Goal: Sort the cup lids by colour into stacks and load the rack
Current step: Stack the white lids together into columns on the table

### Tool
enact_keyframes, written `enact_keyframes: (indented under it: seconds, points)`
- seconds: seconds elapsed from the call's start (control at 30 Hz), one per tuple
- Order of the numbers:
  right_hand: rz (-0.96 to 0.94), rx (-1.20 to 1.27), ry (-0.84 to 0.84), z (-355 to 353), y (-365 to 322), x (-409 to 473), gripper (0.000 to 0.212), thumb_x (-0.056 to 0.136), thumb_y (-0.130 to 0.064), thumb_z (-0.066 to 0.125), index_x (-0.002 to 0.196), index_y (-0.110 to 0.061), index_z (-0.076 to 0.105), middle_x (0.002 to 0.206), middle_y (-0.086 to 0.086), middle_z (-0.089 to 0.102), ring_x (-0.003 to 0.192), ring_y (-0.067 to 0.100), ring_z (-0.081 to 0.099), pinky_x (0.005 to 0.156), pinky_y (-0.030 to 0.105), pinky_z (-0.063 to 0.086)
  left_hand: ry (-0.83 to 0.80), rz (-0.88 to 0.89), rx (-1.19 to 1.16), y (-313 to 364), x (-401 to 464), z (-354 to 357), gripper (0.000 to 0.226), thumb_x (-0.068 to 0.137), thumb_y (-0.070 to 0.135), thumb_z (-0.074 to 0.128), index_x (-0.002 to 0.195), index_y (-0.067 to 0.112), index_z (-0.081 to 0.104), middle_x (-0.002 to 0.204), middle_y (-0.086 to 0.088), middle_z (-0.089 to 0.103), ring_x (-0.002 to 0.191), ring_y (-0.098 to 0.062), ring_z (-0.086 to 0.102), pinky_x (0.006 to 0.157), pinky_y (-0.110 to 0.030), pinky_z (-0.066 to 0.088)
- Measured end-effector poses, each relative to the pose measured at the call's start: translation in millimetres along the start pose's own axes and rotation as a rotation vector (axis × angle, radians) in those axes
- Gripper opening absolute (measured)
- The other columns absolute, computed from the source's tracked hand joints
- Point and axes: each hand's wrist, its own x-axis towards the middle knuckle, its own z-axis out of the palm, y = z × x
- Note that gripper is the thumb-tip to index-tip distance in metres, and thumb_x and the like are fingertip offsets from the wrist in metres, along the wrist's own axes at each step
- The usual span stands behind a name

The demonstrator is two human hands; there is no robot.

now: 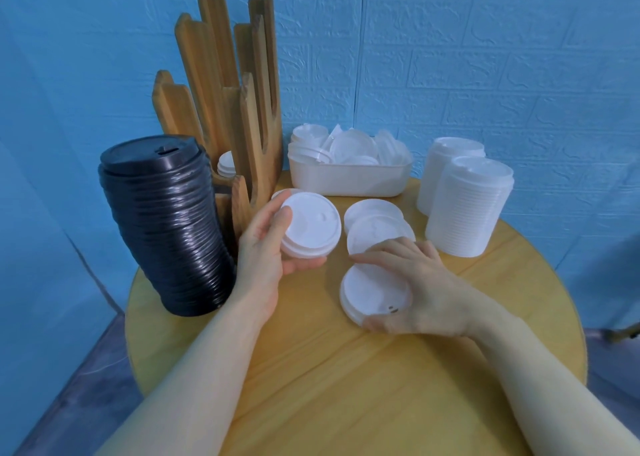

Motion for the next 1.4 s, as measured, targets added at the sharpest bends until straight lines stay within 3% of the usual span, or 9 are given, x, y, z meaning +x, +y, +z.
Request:
enact_keyframes:
  seconds: [0.17,0.33,0.5,0.6,0.83,0.93,1.13,1.3,1.4]
  points:
    - [0.046,0.211,0.459,0.2,-1.8,4.4,0.069,0.068,-0.067,0.067,0.130,-0.039,0.051,0.124,-0.023,0.048,0.123,0.001,0.041,0.105,0.035,0.032,-0.047,-0.008,0.019,-3.5,0.7,2.4,0.027,0.099,0.024,0.057,0.124,0.027,0.067,0.132,-0.005,0.062,0.111,-0.034,0.066,0.061,-0.044,0.060]
    - [0.060,0.325,0.753,2.4,-12.8,9.9,0.074,0.075,-0.057,0.070,0.137,-0.023,0.048,0.127,-0.008,0.050,0.123,0.012,0.047,0.101,0.023,0.038,-0.233,0.018,0.073,-7.1,-10.5,12.4,0.040,0.088,0.040,0.069,0.127,0.031,0.065,0.134,-0.003,0.060,0.110,-0.033,0.067,0.063,-0.044,0.061]
    - [0.130,0.202,0.715,11.9,-18.9,17.1,0.079,0.075,-0.071,0.061,0.138,-0.025,0.051,0.129,-0.005,0.048,0.121,0.015,0.043,0.103,0.028,0.038,-0.409,0.004,0.072,-9.2,-19.2,20.7,0.047,0.083,0.035,0.070,0.129,0.032,0.060,0.127,0.005,0.066,0.099,-0.029,0.072,0.067,-0.042,0.062]
    - [0.097,0.173,0.627,14.3,-19.0,16.9,0.085,0.075,-0.078,0.053,0.142,-0.025,0.048,0.135,-0.006,0.048,0.123,0.014,0.042,0.104,0.031,0.038,-0.379,-0.008,0.055,-7.1,-20.9,22.5,0.051,0.080,0.022,0.070,0.129,0.029,0.059,0.123,-0.001,0.065,0.080,-0.016,0.072,0.063,-0.032,0.060]
    - [0.030,0.201,0.558,12.4,-10.9,12.5,0.069,0.082,-0.049,0.060,0.146,-0.027,0.042,0.133,-0.011,0.048,0.120,0.014,0.045,0.103,0.042,0.039,-0.308,-0.023,0.015,-7.0,-14.4,14.6,0.046,0.086,0.028,0.072,0.130,0.031,0.060,0.133,0.001,0.063,0.106,-0.022,0.070,0.067,-0.042,0.061]
    - [0.063,0.215,0.615,10.5,-12.7,13.0,0.067,0.083,-0.052,0.059,0.142,-0.024,0.047,0.125,-0.009,0.050,0.117,0.015,0.047,0.101,0.043,0.040,-0.350,-0.022,0.016,-8.2,-16.6,16.7,0.047,0.086,0.029,0.066,0.132,0.029,0.059,0.129,0.004,0.066,0.108,-0.022,0.070,0.066,-0.043,0.061]
    - [-0.024,0.121,0.509,13.7,-11.4,12.2,0.080,0.080,-0.054,0.062,0.149,-0.023,0.037,0.148,-0.011,0.038,0.130,0.015,0.040,0.106,0.041,0.036,-0.308,-0.036,0.003,-6.2,-15.1,15.4,0.049,0.082,0.037,0.071,0.129,0.031,0.061,0.128,0.002,0.068,0.104,-0.020,0.070,0.064,-0.038,0.059]
    - [0.067,0.120,0.601,13.0,-14.8,14.2,0.078,0.076,-0.064,0.062,0.141,-0.022,0.048,0.133,-0.010,0.050,0.120,0.017,0.047,0.101,0.041,0.040,-0.363,-0.041,-0.013,-9.6,-15.5,17.3,0.047,0.087,0.033,0.066,0.133,0.028,0.058,0.130,-0.001,0.066,0.108,-0.022,0.069,0.066,-0.039,0.059]
    - [0.106,0.131,0.629,14.0,-18.5,15.1,0.082,0.073,-0.069,0.063,0.139,-0.022,0.049,0.127,-0.006,0.051,0.118,0.017,0.048,0.099,0.042,0.042,-0.407,-0.001,0.089,-13.0,-16.0,17.4,0.059,0.076,0.042,0.074,0.132,0.041,0.056,0.126,0.011,0.067,0.098,-0.016,0.068,0.074,-0.038,0.054]
